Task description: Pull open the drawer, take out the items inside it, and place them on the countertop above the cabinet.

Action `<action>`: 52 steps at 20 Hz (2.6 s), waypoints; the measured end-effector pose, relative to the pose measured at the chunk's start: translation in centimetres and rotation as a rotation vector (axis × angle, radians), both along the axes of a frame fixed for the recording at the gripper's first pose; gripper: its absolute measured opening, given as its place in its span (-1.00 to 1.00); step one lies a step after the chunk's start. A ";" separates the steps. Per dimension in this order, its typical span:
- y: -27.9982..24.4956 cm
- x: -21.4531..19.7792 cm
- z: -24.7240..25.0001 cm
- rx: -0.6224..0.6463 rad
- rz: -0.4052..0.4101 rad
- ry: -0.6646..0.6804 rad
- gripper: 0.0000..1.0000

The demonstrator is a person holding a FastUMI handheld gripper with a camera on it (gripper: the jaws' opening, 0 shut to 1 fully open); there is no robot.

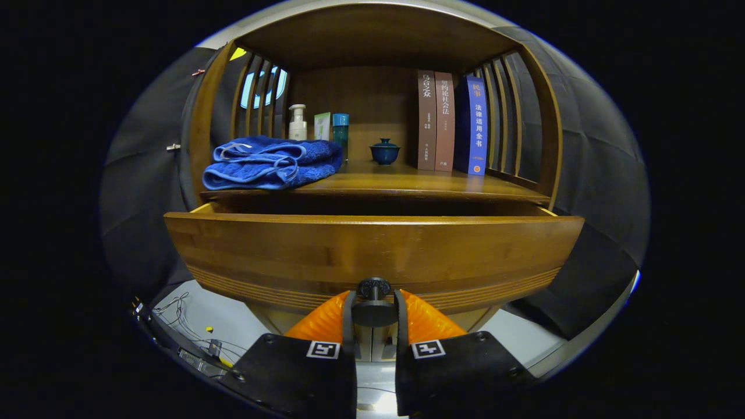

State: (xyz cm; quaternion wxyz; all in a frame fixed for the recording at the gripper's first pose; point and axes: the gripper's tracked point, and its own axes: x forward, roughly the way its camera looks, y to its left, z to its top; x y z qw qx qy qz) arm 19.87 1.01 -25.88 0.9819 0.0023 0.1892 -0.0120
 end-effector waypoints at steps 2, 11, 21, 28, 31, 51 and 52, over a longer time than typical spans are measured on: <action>-0.1 -1.9 0.0 0.005 0.000 0.004 -0.40; 0.1 -9.4 -0.6 -0.001 0.007 0.036 -0.40; 0.3 -10.2 -0.6 0.017 0.011 0.037 -0.13; 0.8 -11.4 5.1 -0.016 0.014 0.019 0.99; 1.6 -10.7 9.2 0.007 0.025 0.017 0.99; 0.2 5.6 0.5 -0.005 -0.008 0.584 0.96; 0.2 5.9 0.2 -0.007 -0.009 0.583 0.93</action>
